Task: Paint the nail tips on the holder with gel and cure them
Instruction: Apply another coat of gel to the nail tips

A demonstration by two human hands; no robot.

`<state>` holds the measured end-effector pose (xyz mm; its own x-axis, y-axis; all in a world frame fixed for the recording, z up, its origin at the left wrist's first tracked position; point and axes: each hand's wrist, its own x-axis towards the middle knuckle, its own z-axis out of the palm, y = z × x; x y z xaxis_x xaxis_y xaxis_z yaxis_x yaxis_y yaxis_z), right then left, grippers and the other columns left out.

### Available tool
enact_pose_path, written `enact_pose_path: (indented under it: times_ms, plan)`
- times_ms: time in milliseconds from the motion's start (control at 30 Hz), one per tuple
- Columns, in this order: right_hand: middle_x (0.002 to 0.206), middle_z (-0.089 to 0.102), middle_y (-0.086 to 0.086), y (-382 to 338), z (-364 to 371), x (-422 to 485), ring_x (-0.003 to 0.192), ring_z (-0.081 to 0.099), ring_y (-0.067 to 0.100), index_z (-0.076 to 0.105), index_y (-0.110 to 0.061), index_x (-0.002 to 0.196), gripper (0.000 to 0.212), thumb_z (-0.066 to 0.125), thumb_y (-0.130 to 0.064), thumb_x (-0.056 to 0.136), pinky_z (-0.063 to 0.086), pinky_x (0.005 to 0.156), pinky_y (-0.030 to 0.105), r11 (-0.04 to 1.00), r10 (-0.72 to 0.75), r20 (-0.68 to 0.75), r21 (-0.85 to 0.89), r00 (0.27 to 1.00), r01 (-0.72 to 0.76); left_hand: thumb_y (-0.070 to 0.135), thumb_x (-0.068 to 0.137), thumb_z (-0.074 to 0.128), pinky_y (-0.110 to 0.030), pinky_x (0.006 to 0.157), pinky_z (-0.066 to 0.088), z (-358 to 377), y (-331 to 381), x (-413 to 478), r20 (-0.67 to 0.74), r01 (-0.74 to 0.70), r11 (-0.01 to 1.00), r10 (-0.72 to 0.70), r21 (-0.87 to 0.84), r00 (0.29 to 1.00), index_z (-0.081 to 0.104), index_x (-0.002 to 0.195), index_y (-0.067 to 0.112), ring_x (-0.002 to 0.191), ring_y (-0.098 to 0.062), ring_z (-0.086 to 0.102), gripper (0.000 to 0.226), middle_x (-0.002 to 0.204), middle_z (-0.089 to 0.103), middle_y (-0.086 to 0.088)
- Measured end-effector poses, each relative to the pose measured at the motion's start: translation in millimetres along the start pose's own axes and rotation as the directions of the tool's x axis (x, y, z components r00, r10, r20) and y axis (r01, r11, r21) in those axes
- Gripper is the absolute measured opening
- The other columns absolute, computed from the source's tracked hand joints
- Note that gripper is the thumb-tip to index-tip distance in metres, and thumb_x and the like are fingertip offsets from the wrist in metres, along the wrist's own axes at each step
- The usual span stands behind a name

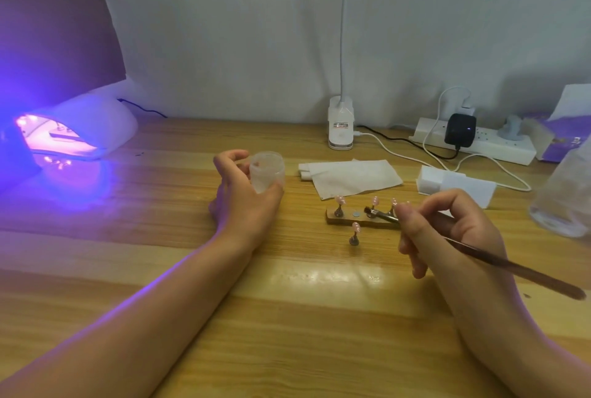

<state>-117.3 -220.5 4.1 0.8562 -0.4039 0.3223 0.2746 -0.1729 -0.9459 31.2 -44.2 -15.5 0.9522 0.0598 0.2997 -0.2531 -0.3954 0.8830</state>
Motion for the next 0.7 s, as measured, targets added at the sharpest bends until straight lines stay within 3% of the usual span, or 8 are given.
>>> enact_pose_path:
  times_ms: [100, 200, 233, 300, 367, 433, 533, 700]
  plan:
    - [0.063, 0.064, 0.002, 3.8, -1.1, 3.7, 0.046, 0.05, 0.011, 0.056, -0.012, 0.09, 0.03, 0.069, -0.035, 0.076, 0.044, 0.042, 0.019, 0.997, 0.075, -0.019, 0.023, 0.997, -0.075, 0.015, 0.088, 0.068, -0.048, 0.103, 0.042, 0.2, -0.7, -0.9, 0.055, -0.004, 0.999, 0.001, 0.05, 0.998, 0.029, 0.129, 0.02, 0.106, -0.019, 0.054, 0.057, 0.114, 0.049, 0.011]
    - [0.063, 0.063, -0.001, 8.2, -2.7, 4.0, 0.046, 0.05, 0.01, 0.058, -0.013, 0.089, 0.024, 0.071, -0.029, 0.077, 0.043, 0.041, 0.018, 0.993, 0.101, -0.036, 0.068, 0.994, -0.099, 0.017, 0.084, 0.072, -0.045, 0.102, 0.043, 1.5, 2.5, -3.2, 0.033, -0.012, 0.999, 0.01, 0.051, 0.999, 0.032, 0.13, 0.017, 0.118, -0.022, 0.052, 0.061, 0.122, 0.046, 0.007]
    - [0.062, 0.062, -0.001, 8.4, -3.1, 4.3, 0.046, 0.049, 0.01, 0.058, -0.014, 0.088, 0.021, 0.071, -0.027, 0.079, 0.042, 0.041, 0.018, 0.99, 0.113, -0.04, 0.088, 0.993, -0.109, 0.018, 0.082, 0.074, -0.044, 0.102, 0.041, 1.4, 5.4, -5.5, -0.028, -0.073, 0.995, 0.075, 0.064, 0.997, 0.036, 0.128, 0.014, 0.12, -0.021, 0.047, 0.06, 0.121, 0.043, 0.006]
    - [0.062, 0.06, -0.001, 9.8, -4.4, 5.9, 0.047, 0.049, 0.01, 0.059, -0.015, 0.087, 0.015, 0.07, -0.023, 0.082, 0.042, 0.041, 0.018, 0.984, 0.141, -0.047, 0.12, 0.989, -0.135, 0.018, 0.081, 0.071, -0.04, 0.094, 0.043, 1.5, 12.0, -13.3, -0.096, -0.33, 0.939, 0.34, 0.099, 0.936, 0.045, 0.116, 0.011, 0.109, -0.02, 0.047, 0.044, 0.112, 0.043, 0.004]
    - [0.063, 0.062, 0.0, 9.4, -5.0, 6.7, 0.047, 0.049, 0.01, 0.059, -0.014, 0.087, 0.013, 0.067, -0.023, 0.085, 0.042, 0.041, 0.018, 0.979, 0.159, -0.051, 0.14, 0.986, -0.15, 0.024, 0.08, 0.063, -0.034, 0.071, 0.048, 2.8, 18.3, -28.2, 0.104, -0.529, 0.844, 0.52, 0.088, 0.848, 0.05, 0.096, 0.018, 0.083, -0.014, 0.052, 0.022, 0.091, 0.051, 0.007]
    - [0.065, 0.065, 0.002, 8.7, -4.6, 6.7, 0.046, 0.05, 0.01, 0.058, -0.012, 0.089, 0.014, 0.064, -0.025, 0.087, 0.043, 0.041, 0.018, 0.977, 0.158, -0.049, 0.152, 0.986, -0.149, 0.039, 0.079, 0.055, -0.024, 0.054, 0.041, 4.3, 20.2, -41.5, 0.36, -0.616, 0.775, 0.54, 0.139, 0.761, 0.048, 0.081, 0.031, 0.066, -0.005, 0.051, 0.011, 0.069, 0.05, 0.015]
    - [0.068, 0.068, 0.006, 6.7, -3.1, 6.5, 0.045, 0.052, 0.012, 0.058, -0.011, 0.093, 0.022, 0.062, -0.032, 0.086, 0.044, 0.042, 0.019, 0.98, 0.148, -0.037, 0.142, 0.988, -0.142, 0.052, 0.076, 0.052, -0.02, 0.05, 0.037, 7.7, 18.3, -48.2, 0.476, -0.605, 0.774, 0.468, 0.185, 0.745, 0.048, 0.075, 0.034, 0.066, -0.003, 0.054, 0.019, 0.062, 0.053, 0.016]
    - [0.071, 0.07, 0.008, 7.6, -3.1, 6.9, 0.048, 0.056, 0.014, 0.062, -0.015, 0.091, 0.017, 0.068, -0.03, 0.086, 0.047, 0.044, 0.019, 0.983, 0.147, -0.012, 0.116, 0.989, -0.145, 0.063, 0.077, 0.056, -0.027, 0.059, 0.047, 12.9, 16.6, -49.7, 0.526, -0.564, 0.803, 0.399, 0.196, 0.751, 0.056, 0.09, 0.041, 0.073, 0.0, 0.056, 0.026, 0.071, 0.058, 0.018]
